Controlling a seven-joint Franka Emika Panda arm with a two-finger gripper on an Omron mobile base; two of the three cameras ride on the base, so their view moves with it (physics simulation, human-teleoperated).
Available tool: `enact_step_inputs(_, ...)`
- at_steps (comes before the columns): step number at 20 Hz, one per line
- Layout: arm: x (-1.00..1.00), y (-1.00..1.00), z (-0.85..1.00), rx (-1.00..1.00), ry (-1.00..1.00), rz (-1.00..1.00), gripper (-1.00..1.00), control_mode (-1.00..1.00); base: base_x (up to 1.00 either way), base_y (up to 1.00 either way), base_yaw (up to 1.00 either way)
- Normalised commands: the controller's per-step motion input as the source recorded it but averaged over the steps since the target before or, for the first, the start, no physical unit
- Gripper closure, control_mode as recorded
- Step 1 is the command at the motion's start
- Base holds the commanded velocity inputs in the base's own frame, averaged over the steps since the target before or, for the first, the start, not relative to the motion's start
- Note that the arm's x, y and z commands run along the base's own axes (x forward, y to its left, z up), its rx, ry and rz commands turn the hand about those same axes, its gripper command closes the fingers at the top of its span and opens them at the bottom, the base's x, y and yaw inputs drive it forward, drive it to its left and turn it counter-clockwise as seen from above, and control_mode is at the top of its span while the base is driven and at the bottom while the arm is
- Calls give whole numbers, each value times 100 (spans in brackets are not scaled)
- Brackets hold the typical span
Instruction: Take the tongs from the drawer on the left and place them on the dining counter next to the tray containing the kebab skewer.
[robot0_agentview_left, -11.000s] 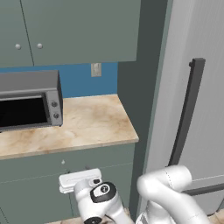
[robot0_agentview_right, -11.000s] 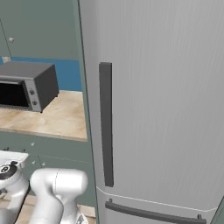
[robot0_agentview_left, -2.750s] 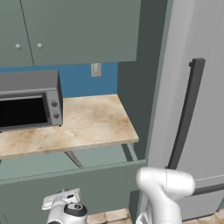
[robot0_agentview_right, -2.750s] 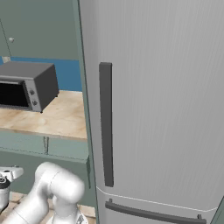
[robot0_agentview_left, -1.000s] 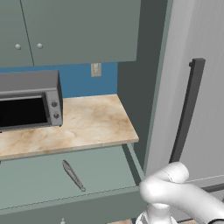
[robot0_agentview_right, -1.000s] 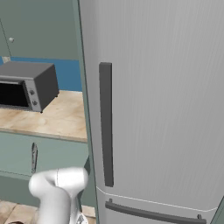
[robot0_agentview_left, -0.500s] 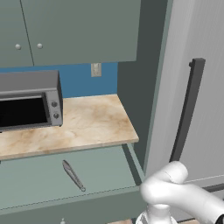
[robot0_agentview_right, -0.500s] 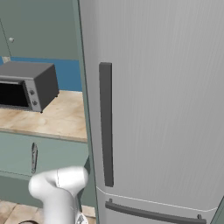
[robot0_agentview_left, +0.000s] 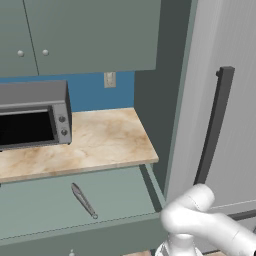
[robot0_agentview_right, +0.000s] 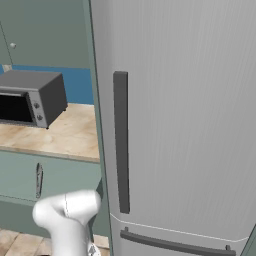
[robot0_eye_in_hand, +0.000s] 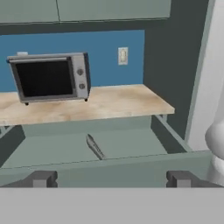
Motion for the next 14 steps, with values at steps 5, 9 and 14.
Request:
enact_step_inputs(5, -1, -29, 100, 4, 7, -10, -100, -100, 0, 0, 0)
enact_step_inputs(9, 2, -20, 100, 4, 3, -2, -100, -100, 0, 0, 0)
enact_step_inputs(14, 29, -24, 98, 4, 18, 0, -100, -100, 0, 0, 0)
